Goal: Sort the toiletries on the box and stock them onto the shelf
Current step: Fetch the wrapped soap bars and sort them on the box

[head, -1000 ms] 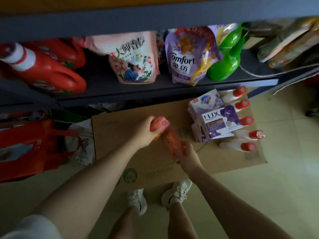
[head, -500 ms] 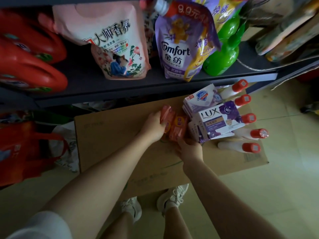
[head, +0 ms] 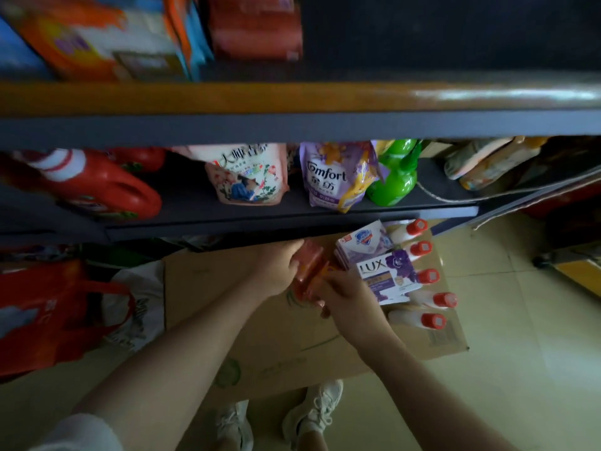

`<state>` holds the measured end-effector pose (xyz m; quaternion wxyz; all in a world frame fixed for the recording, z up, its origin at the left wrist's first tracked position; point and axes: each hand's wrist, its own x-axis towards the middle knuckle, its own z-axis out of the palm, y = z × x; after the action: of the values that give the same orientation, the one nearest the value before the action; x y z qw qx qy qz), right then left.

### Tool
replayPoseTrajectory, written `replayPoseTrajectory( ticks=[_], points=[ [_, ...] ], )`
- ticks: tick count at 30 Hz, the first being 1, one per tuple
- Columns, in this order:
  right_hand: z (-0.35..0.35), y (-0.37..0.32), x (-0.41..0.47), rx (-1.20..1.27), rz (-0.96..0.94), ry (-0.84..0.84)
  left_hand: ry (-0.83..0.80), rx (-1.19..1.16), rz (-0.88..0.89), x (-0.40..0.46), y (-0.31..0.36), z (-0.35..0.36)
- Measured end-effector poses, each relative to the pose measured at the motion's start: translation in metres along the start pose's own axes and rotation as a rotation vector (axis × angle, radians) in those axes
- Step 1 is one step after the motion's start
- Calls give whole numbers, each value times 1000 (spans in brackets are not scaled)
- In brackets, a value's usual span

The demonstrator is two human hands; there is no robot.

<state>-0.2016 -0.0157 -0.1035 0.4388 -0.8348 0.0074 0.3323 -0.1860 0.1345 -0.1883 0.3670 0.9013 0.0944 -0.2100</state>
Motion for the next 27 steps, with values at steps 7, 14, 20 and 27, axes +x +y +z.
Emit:
replayPoseTrajectory(
  ticks=[7, 14, 20, 27],
  points=[
    [-49, -158, -2, -58, -724, 350, 270, -23, 323, -62, 45, -122],
    [-65, -231, 92, -608, -789, 313, 722, 227, 551, -81, 79, -231],
    [-72, -249, 118, -1030, -709, 170, 762, 594, 531, -43, 98, -267],
    [-103, -236, 107, -982, -670, 181, 493, 803, 89, 0, 145, -273]
  ],
)
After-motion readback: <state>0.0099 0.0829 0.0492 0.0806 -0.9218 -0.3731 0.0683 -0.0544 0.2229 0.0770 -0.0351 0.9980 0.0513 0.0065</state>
